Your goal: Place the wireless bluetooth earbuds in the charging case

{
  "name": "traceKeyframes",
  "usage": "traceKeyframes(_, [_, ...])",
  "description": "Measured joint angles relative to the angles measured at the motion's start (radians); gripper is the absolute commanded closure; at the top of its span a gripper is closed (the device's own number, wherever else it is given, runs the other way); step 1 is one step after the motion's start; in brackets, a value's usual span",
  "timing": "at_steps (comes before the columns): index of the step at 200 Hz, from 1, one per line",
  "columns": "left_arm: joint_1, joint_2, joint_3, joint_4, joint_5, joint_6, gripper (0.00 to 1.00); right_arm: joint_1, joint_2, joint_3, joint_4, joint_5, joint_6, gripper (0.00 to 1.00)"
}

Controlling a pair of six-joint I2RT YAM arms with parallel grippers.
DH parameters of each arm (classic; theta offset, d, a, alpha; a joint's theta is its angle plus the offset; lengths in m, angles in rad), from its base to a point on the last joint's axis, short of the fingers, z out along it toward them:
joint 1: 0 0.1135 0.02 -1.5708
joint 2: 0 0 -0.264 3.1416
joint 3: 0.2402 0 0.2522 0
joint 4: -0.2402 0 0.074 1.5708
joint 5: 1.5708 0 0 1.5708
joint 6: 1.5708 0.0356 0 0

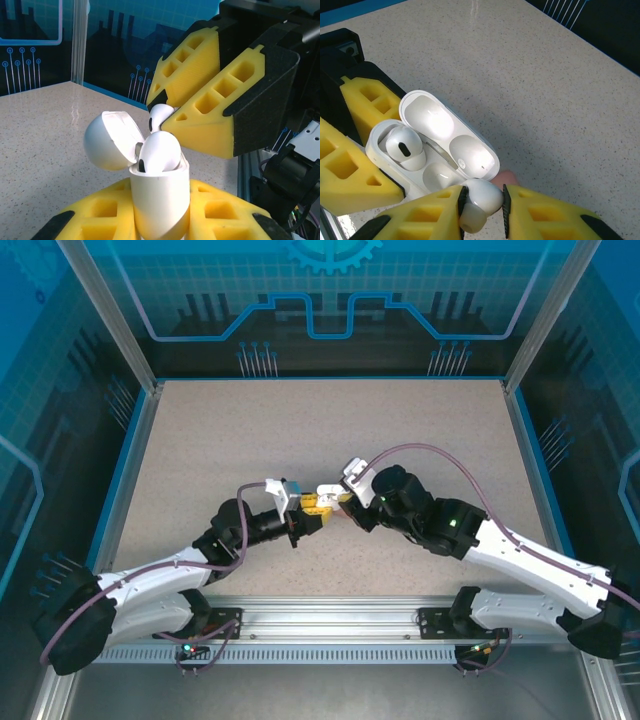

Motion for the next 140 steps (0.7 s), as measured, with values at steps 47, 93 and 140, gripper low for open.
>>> traceKeyframes(47, [0.0, 0.0, -0.008, 0.019, -0.002, 0.008, 1.0, 0.0, 0.01, 0.016, -0.014, -0.013, 0.023, 0.72])
traceKeyframes(93, [-0.001, 0.023, -0.015, 0.082, -0.002, 0.027, 1.0, 0.0, 0.011, 0.039, -0.025, -0.022, 0.035, 0.71])
traceKeyframes(140, [-0.003, 0.063, -0.022, 0.166, -0.002, 0.046, 1.0, 0.0, 0.021, 0.071, -0.051, -0.034, 0.056, 0.71])
